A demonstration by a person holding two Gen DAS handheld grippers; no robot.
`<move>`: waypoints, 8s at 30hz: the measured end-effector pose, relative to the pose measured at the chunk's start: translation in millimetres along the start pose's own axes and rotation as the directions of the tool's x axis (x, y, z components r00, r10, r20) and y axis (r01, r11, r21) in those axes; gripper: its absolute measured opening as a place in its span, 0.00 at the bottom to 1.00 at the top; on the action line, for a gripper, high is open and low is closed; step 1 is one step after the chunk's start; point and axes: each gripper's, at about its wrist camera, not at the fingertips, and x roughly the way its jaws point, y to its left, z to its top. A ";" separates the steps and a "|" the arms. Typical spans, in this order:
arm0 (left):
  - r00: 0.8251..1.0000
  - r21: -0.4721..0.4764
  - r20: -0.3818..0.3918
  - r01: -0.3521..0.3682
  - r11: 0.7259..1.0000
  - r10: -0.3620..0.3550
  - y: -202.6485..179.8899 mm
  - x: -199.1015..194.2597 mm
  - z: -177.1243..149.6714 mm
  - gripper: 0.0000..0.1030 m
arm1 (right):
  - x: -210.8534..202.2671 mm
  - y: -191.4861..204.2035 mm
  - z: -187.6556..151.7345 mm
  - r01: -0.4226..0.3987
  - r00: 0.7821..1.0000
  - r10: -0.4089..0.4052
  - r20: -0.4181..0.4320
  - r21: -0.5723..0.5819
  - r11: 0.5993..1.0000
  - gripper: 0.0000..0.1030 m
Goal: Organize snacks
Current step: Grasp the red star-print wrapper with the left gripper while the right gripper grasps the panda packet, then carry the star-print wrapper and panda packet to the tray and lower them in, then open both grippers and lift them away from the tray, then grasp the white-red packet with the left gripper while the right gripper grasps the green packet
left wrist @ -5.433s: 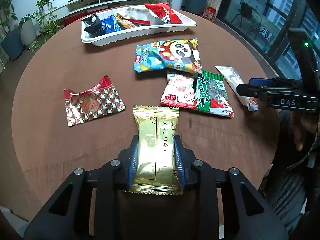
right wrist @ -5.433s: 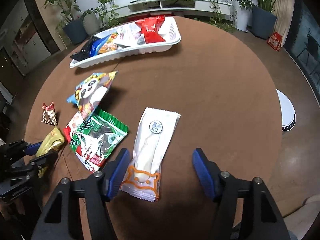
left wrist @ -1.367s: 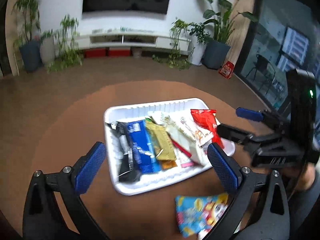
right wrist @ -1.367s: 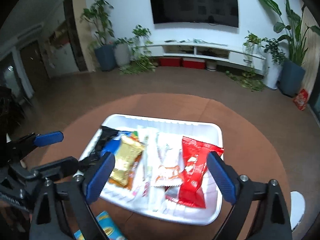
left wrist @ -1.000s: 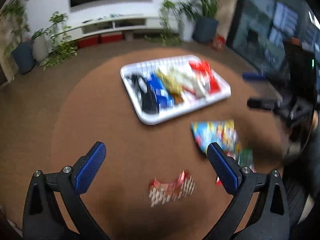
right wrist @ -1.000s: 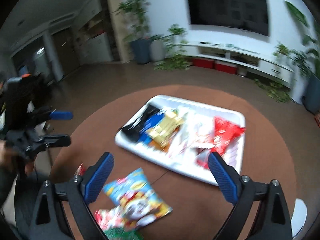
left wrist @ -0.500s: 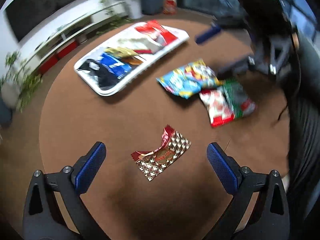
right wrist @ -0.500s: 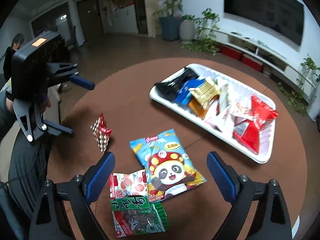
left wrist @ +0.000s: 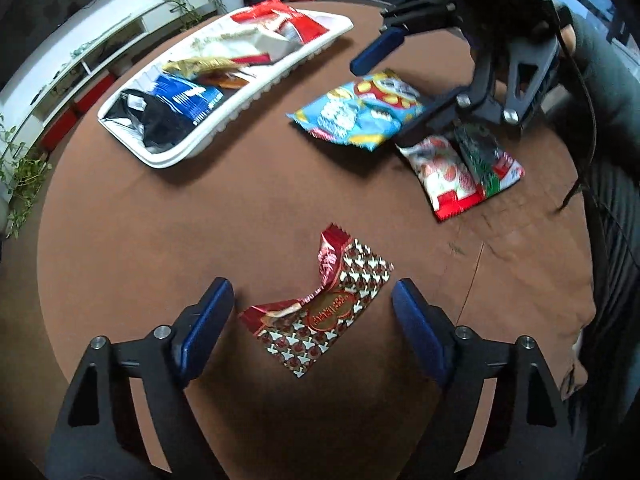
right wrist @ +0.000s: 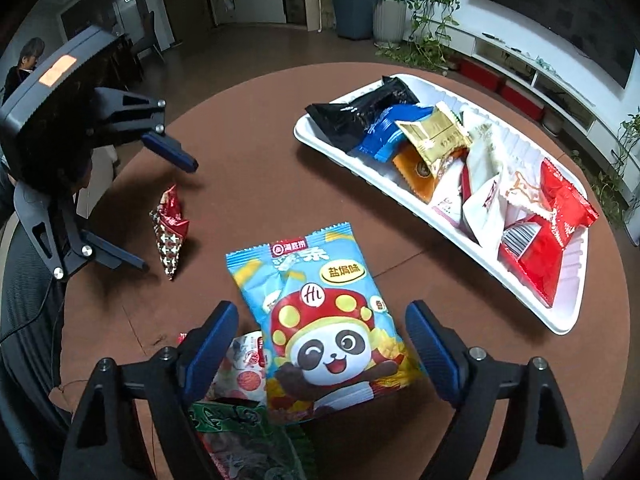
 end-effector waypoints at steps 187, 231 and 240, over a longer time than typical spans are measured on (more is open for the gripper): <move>0.983 -0.459 0.026 -0.151 0.876 0.183 -98.8 22.4 46.1 0.83 | -73.9 4.0 -105.0 0.165 0.970 -0.238 0.039 0.612 0.774 0.77; 0.976 -0.492 0.174 -0.027 0.870 0.128 -81.4 1.2 15.2 0.32 | -37.8 64.7 -86.7 0.274 0.950 -0.305 -0.065 0.638 0.720 0.62; 0.976 -0.476 0.171 -0.038 0.879 0.135 -84.7 1.8 17.1 0.32 | -37.6 68.6 -86.4 0.297 0.946 -0.316 -0.070 0.578 0.760 0.52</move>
